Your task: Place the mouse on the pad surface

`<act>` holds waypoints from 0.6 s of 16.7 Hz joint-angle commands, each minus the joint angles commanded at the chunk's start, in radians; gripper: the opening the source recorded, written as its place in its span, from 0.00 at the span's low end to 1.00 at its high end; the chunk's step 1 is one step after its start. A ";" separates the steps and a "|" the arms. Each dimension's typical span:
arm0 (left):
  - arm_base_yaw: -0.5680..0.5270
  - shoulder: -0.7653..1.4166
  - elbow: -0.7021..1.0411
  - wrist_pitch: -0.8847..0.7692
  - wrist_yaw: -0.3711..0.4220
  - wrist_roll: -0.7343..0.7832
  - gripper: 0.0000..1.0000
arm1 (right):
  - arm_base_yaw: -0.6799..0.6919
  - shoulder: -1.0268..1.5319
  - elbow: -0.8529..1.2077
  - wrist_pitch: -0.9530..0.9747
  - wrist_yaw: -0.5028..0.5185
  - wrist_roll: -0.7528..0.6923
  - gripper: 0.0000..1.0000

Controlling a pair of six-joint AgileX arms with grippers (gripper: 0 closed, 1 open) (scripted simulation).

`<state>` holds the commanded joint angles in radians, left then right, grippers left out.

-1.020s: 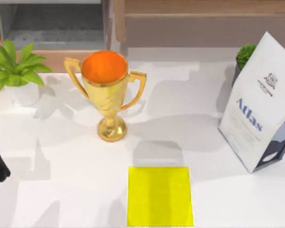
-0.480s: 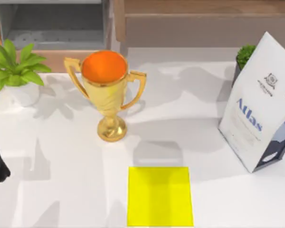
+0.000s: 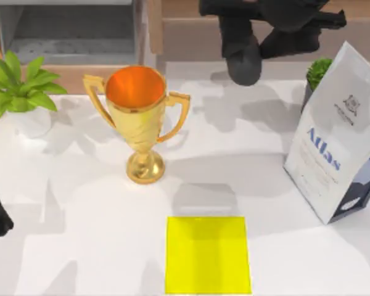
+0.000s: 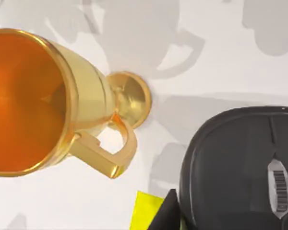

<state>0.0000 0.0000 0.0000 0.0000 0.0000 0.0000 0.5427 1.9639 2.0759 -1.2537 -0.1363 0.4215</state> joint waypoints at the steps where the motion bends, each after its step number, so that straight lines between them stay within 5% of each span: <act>1: 0.000 0.000 0.000 0.000 0.000 0.000 1.00 | 0.071 -0.016 -0.058 0.007 -0.005 0.082 0.00; 5: 0.000 0.000 0.000 0.000 0.000 0.000 1.00 | 0.278 -0.020 -0.299 0.058 0.027 0.348 0.00; 10: 0.000 0.000 0.000 0.000 0.000 0.000 1.00 | 0.352 0.033 -0.509 0.146 0.136 0.502 0.00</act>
<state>0.0000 0.0000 0.0000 0.0000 0.0000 0.0000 0.8949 1.9972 1.5668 -1.1080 -0.0007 0.9240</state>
